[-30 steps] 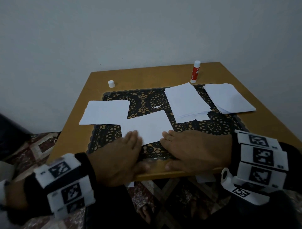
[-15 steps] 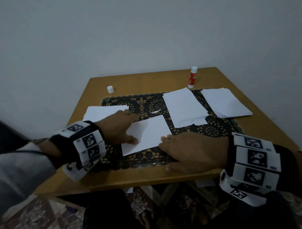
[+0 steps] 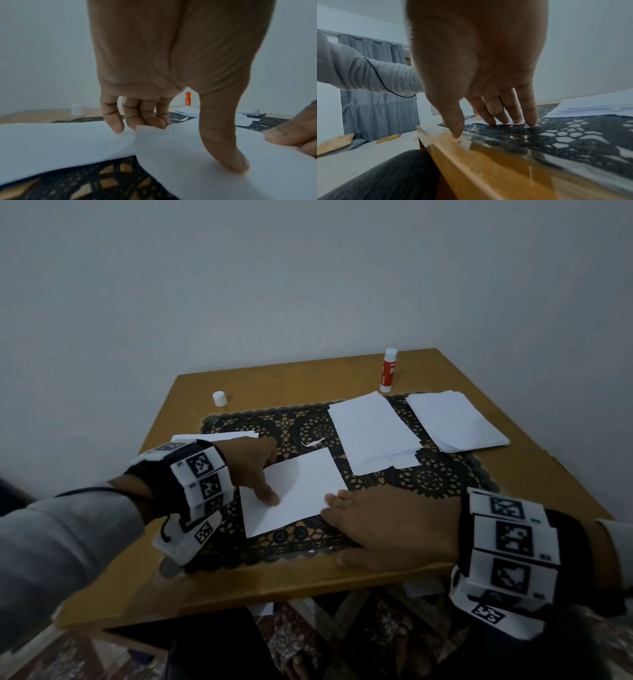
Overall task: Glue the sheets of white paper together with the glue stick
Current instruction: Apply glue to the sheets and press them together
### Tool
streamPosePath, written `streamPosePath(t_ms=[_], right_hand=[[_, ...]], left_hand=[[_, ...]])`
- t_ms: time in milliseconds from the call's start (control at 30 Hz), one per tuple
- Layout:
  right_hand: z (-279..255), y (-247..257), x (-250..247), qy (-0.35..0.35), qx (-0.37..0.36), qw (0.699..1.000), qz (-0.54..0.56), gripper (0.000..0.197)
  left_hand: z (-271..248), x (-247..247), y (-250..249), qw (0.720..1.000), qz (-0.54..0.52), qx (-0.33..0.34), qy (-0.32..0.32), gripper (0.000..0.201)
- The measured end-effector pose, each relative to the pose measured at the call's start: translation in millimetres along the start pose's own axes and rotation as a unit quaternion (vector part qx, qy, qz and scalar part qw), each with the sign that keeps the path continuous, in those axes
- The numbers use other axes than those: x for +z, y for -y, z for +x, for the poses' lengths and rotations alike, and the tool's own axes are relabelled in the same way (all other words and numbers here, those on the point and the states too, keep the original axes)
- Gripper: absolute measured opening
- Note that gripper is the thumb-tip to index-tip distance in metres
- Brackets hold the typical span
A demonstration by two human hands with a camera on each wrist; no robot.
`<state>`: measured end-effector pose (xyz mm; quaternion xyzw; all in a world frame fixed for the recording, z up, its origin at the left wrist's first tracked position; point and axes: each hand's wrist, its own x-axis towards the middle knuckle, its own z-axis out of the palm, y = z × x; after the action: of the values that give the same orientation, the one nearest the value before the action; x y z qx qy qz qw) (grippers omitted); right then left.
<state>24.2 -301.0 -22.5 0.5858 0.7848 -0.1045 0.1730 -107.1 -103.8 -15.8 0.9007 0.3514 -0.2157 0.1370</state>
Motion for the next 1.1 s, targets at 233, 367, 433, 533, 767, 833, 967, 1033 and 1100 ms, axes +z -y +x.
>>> streamPosePath(t_ms=[233,367,433,533,767,833,967,1033,1100], right_hand=[[-1,1,-5,0.021,0.005,1.000,0.018,0.060],[-1,-2,-12,-0.068,0.045,0.989,0.125,0.046],[3,-10,-19,-0.159,0.105,0.963,0.193,0.051],[18,-28,-34,-0.220,0.185,0.913,0.291,0.053],[75,-35,-58,-0.232,0.144,0.782,0.561,0.023],[92,-29,-64,-0.229,0.146,0.739,0.616,0.020],[126,-19,-69,-0.207,0.171,0.678,0.684,0.017],[140,-12,-69,-0.180,0.179,0.675,0.692,0.013],[152,-7,-69,-0.159,0.195,0.683,0.686,0.010]], left_hand=[[-3,1,-2,0.998,0.012,0.021,-0.052,0.040],[-11,1,0,0.984,-0.018,0.063,-0.168,0.021],[-19,-6,6,0.975,-0.056,0.084,-0.199,0.015],[-32,-20,21,0.966,-0.107,0.093,-0.216,0.007],[-48,-45,72,0.936,-0.245,0.066,-0.244,0.012],[-47,-46,88,0.914,-0.287,0.016,-0.288,0.006],[-43,-39,122,0.879,-0.373,-0.137,-0.265,0.028],[-42,-30,133,0.873,-0.384,-0.170,-0.248,0.042],[-41,-21,139,0.867,-0.377,-0.187,-0.266,0.050]])
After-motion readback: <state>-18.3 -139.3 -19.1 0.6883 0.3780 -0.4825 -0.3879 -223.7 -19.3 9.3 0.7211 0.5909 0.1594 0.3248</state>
